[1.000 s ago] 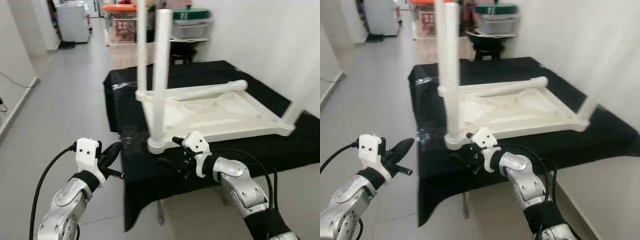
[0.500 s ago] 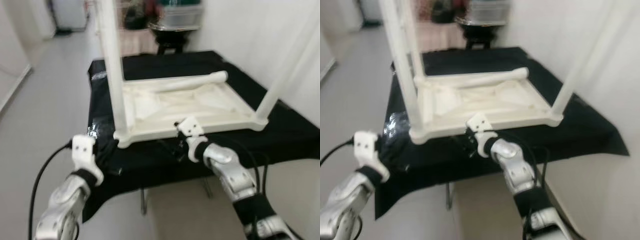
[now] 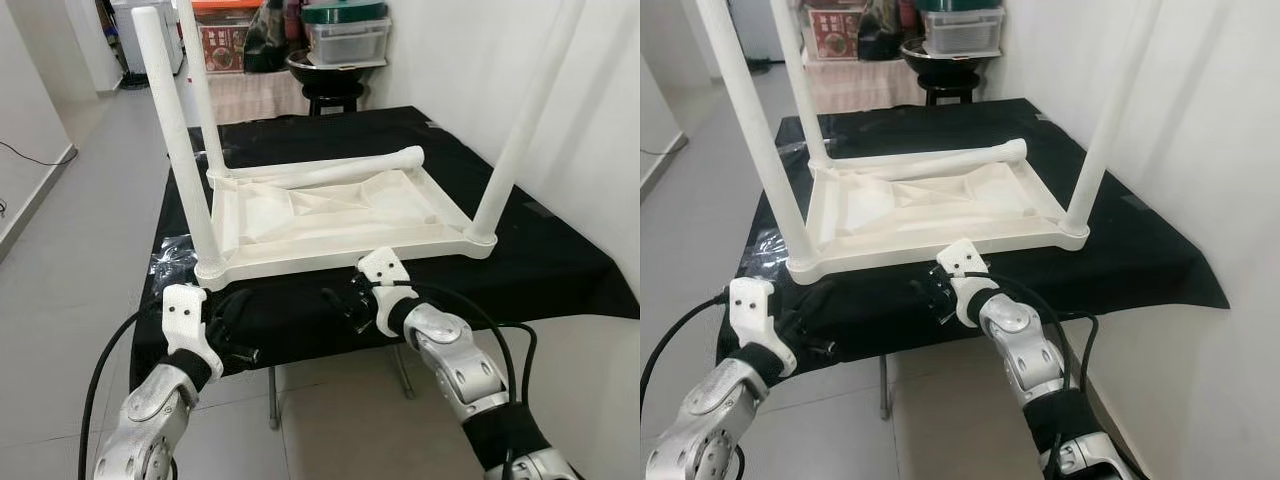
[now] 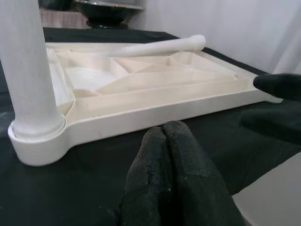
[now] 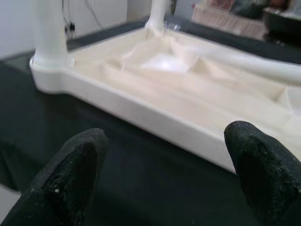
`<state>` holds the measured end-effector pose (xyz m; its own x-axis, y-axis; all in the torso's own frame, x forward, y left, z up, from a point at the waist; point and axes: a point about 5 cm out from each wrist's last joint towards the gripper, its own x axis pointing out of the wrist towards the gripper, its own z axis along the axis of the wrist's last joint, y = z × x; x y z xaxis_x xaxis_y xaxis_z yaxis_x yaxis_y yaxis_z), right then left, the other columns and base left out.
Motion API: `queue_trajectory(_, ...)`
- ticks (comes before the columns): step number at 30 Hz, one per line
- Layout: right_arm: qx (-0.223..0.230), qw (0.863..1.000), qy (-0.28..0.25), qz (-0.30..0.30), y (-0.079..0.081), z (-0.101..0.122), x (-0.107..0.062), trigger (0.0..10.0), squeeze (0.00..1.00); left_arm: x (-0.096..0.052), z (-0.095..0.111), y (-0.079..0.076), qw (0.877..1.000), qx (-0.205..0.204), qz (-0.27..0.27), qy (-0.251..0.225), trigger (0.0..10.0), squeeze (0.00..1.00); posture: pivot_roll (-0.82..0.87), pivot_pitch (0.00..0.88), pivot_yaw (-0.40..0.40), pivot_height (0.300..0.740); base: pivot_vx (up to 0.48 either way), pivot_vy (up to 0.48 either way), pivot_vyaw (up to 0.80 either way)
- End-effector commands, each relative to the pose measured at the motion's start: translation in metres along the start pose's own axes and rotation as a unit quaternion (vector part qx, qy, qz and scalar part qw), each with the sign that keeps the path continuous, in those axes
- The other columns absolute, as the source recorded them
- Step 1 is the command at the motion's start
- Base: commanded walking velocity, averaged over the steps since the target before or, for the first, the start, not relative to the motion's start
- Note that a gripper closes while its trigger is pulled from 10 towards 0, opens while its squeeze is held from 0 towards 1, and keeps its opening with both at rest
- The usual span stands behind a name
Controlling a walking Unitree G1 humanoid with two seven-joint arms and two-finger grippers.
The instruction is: Building children table
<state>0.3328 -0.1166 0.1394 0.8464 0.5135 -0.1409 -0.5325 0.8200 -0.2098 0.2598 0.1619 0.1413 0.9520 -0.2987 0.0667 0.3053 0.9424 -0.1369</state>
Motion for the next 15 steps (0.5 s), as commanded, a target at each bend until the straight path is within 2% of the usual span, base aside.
queue_trajectory(1, 0.019, 1.0, -0.007, 0.007, 0.003, 0.0, 0.001, 10.0, 0.0, -0.001, 0.001, 0.002, 1.0, 0.011, -0.001, 0.0, 10.0, 0.0, -0.03, 0.017, -0.027, 0.74, 0.371, 0.0, 0.54)
queue_trajectory(9, 0.02, 1.0, 0.005, -0.001, 0.0, -0.001, 0.002, 10.0, 0.0, -0.001, 0.001, 0.001, 1.0, 0.016, -0.01, 0.003, 10.0, 0.0, -0.03, 0.014, -0.023, 0.74, 0.376, 0.0, 0.0)
queue_trajectory(12, -0.008, 1.0, 0.011, 0.027, -0.005, 0.002, 0.001, 10.0, 0.0, 0.0, 0.001, -0.001, 1.0, 0.023, -0.019, 0.005, 10.0, 0.0, -0.03, 0.014, -0.024, 0.74, 0.382, 0.0, 0.0)
queue_trajectory(15, -0.012, 0.999, 0.02, 0.046, -0.011, 0.004, 0.0, 10.0, 0.0, 0.0, 0.001, -0.002, 0.999, 0.026, -0.019, 0.005, 10.0, 0.0, -0.03, 0.013, -0.024, 0.74, 0.379, 0.0, 0.0)
